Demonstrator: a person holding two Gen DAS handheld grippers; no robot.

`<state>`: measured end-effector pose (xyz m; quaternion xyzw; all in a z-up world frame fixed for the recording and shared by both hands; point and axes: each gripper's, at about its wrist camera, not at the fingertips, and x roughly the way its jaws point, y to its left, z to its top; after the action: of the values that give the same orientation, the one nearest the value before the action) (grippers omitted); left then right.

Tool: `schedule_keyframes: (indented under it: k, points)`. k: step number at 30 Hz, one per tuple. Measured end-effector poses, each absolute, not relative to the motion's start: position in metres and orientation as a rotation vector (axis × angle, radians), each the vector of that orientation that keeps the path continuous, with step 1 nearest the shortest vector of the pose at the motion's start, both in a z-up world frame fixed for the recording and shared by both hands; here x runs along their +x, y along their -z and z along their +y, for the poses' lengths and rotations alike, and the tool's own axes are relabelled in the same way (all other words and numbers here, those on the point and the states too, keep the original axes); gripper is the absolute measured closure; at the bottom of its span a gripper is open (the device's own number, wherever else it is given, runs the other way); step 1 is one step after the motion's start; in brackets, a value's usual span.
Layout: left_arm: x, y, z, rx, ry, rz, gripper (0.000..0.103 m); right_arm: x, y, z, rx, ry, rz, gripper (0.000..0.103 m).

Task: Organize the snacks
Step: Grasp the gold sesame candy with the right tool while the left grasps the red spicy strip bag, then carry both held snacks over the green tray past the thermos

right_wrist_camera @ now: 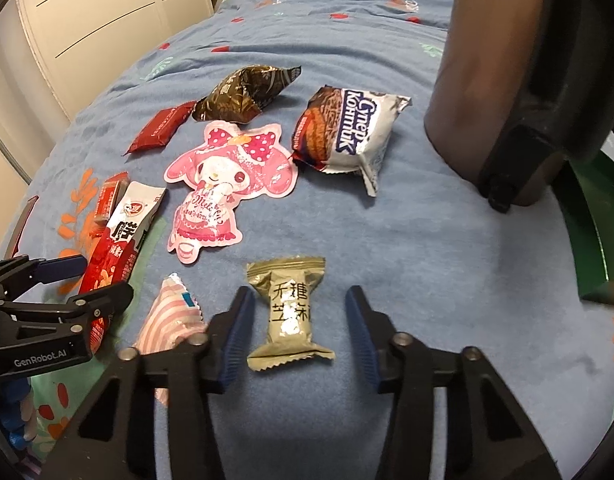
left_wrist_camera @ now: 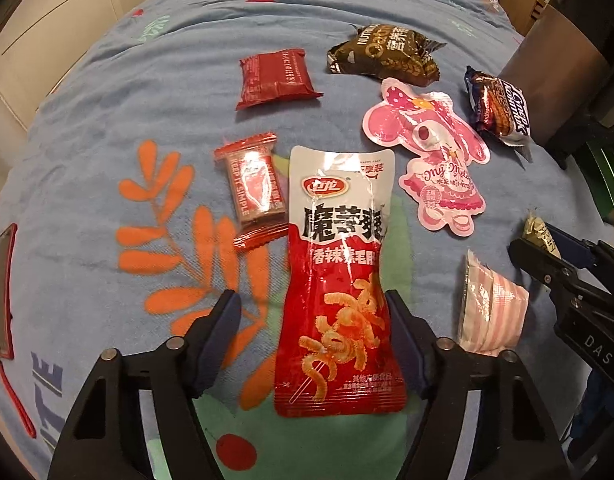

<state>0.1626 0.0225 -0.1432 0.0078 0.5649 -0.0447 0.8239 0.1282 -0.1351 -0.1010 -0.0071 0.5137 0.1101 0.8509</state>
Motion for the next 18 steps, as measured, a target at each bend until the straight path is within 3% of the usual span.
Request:
schedule_keyframes:
  k: [11, 18]
  points:
    - [0.163, 0.141, 0.011, 0.023, 0.113, 1.199, 0.071, 0.130, 0.102, -0.134, 0.007, -0.277, 1.098, 0.103]
    - [0.165, 0.136, 0.011, -0.005, 0.112, 1.196, 0.073, 0.127, 0.095, -0.138, -0.005, -0.272, 1.088, 0.103]
